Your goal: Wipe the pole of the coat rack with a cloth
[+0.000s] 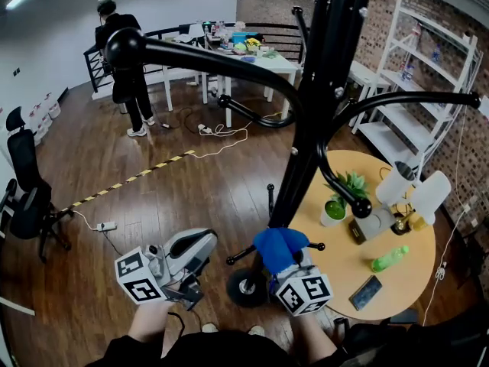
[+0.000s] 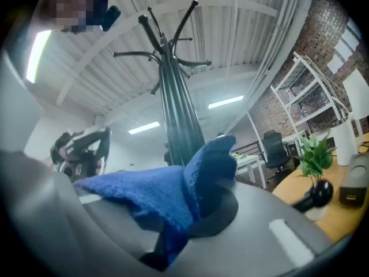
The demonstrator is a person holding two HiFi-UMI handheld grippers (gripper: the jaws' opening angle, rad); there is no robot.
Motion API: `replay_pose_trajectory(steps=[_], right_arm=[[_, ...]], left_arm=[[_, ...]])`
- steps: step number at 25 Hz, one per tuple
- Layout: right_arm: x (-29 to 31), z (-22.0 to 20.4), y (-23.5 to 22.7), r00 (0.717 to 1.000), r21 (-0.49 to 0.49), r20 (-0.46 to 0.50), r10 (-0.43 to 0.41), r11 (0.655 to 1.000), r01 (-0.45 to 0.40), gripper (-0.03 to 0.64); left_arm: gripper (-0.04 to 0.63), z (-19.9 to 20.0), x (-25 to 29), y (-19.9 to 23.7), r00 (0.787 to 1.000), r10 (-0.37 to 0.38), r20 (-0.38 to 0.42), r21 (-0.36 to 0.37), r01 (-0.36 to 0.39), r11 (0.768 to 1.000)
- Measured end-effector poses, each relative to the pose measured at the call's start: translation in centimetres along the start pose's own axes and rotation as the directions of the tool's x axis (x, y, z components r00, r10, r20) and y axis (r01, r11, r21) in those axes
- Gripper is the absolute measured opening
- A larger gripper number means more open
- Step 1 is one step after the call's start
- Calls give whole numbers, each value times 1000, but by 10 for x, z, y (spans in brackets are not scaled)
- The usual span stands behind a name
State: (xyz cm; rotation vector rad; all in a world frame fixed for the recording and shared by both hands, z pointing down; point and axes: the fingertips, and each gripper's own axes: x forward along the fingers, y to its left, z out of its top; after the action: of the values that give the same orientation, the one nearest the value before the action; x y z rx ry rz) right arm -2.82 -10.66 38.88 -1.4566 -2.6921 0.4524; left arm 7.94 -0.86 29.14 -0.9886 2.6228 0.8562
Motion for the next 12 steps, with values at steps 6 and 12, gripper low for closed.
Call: replay_pose_trajectory(steps=[6, 12], right_arm=[[10, 114, 30, 970, -3, 214, 119, 993, -121, 31], [16, 211, 48, 897, -22, 384, 218, 974, -227, 31]], left_arm=[[2, 11, -4, 0, 1000, -5, 30, 18, 4, 1000], [2, 20, -6, 1, 998, 0, 56, 38, -3, 999]])
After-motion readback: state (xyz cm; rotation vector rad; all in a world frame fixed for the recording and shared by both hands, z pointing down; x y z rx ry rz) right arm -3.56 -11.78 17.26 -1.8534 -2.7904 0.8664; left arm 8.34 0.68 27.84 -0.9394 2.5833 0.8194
